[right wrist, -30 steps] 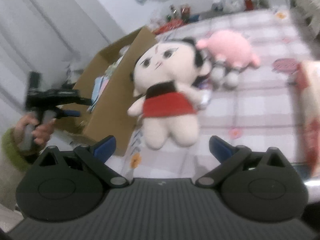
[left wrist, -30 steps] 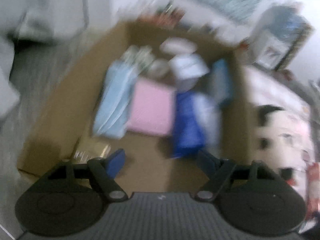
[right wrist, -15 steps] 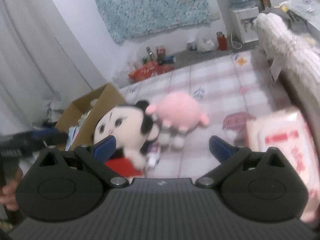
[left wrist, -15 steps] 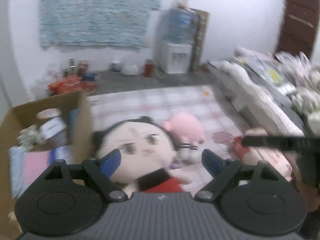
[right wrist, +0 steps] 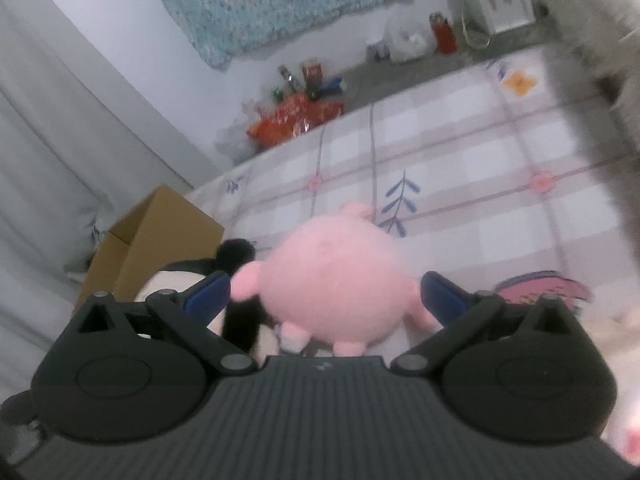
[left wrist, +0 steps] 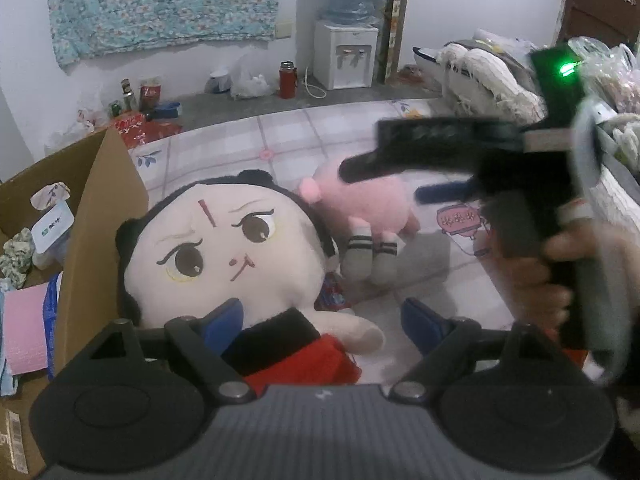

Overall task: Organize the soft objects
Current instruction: 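Move both tools back over the bed toward the pink pig plush, then grasp the pink pig plush with the right tool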

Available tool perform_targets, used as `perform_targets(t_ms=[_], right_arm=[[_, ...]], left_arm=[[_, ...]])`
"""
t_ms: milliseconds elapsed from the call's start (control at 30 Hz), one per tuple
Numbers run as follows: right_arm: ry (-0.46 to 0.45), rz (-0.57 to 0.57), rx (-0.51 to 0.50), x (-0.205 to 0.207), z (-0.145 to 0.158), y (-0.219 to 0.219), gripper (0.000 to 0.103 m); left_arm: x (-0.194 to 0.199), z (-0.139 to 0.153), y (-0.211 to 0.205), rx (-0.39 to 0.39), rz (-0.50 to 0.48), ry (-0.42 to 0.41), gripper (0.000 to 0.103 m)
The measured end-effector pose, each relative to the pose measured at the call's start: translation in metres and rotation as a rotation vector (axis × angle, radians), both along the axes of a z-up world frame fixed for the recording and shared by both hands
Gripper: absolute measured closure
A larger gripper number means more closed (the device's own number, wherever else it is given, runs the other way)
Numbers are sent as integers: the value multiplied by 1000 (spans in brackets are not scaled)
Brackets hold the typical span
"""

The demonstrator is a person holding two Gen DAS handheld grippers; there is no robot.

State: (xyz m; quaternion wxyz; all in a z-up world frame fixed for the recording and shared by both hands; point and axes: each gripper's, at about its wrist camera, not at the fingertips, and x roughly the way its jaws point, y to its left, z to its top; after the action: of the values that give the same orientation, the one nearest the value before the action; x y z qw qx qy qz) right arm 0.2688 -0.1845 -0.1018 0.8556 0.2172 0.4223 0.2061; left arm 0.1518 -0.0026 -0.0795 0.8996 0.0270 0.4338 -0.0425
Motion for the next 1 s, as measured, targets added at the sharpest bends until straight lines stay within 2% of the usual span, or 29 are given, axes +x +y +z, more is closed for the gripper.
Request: perform_targets(t_ms=[133,267,467,700,1000], right_arm=[[39,14,16,14,-21,13,1],[37,33,-4,13,-29,18,9],[35,45,-18,2,-24,14,17],[16,53,-53,-35,-8,-3,17],[35,62,-63,-100,15,-28,16]], left_arm=[[1,-1,2,-5,6,6,16],[1,0,-3,23,0,14,16],[-1,3,-7,31,15,26,17],[-17,10,-1,31,26,24,17],[-41,25,-4,14,16,-10,17]])
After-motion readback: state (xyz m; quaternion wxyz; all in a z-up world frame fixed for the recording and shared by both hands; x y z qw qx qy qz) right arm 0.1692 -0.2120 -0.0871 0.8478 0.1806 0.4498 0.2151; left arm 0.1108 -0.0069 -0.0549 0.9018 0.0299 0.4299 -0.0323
